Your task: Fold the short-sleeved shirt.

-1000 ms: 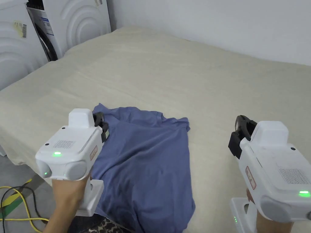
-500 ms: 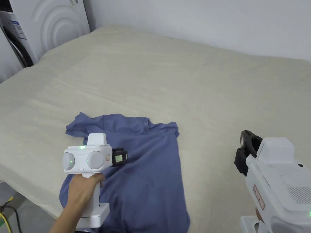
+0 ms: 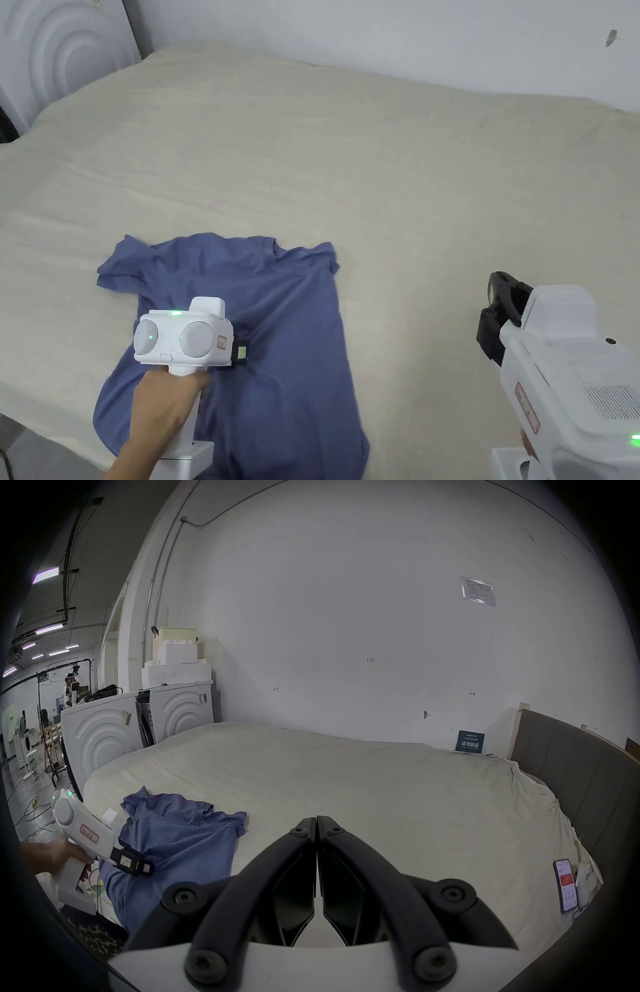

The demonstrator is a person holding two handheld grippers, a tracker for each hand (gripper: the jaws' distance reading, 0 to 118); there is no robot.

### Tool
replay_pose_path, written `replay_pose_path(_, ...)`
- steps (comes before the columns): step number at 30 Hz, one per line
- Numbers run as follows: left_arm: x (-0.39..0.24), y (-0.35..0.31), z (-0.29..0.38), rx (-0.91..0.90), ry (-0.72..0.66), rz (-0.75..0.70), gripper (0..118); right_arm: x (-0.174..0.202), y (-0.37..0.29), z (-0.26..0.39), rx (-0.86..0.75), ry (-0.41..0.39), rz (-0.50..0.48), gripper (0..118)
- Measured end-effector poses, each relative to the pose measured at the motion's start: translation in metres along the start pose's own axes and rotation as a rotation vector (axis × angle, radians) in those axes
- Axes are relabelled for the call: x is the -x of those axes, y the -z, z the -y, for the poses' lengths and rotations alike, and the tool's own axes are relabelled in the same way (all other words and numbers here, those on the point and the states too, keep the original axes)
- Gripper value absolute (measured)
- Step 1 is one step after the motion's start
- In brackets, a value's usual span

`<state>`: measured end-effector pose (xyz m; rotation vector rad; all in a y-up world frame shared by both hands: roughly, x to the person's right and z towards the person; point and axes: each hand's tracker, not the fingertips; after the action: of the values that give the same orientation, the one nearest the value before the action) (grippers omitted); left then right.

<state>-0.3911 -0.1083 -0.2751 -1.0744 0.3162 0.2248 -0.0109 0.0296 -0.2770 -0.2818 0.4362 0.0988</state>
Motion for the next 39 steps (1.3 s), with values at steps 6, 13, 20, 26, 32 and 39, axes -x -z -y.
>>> replay_pose_path(6, 0.014, -0.019, 0.009, -0.078, -0.093, 0.065, 1, -0.011, -0.014, -0.004, -0.019, 0.015, 0.010, 0)
replay_pose_path(13, 0.034, -0.078, 0.004, -0.231, -0.249, 0.248, 0, -0.030, -0.034, -0.009, -0.053, 0.023, 0.031, 0)
replay_pose_path(20, -0.018, -0.150, -0.037, -0.374, -0.119, 0.326, 0, -0.052, -0.063, -0.014, -0.093, 0.046, 0.078, 0)
replay_pose_path(26, -0.076, -0.200, -0.084, -0.485, -0.005, 0.424, 0, -0.079, -0.085, -0.014, -0.125, 0.062, 0.133, 0)
replay_pose_path(32, -0.149, -0.236, -0.111, -0.551, 0.140, 0.528, 0, -0.105, -0.109, -0.015, -0.150, 0.074, 0.208, 0)
replay_pose_path(39, -0.236, -0.259, -0.123, -0.585, 0.273, 0.658, 0, -0.136, -0.133, -0.013, -0.163, 0.090, 0.292, 0)
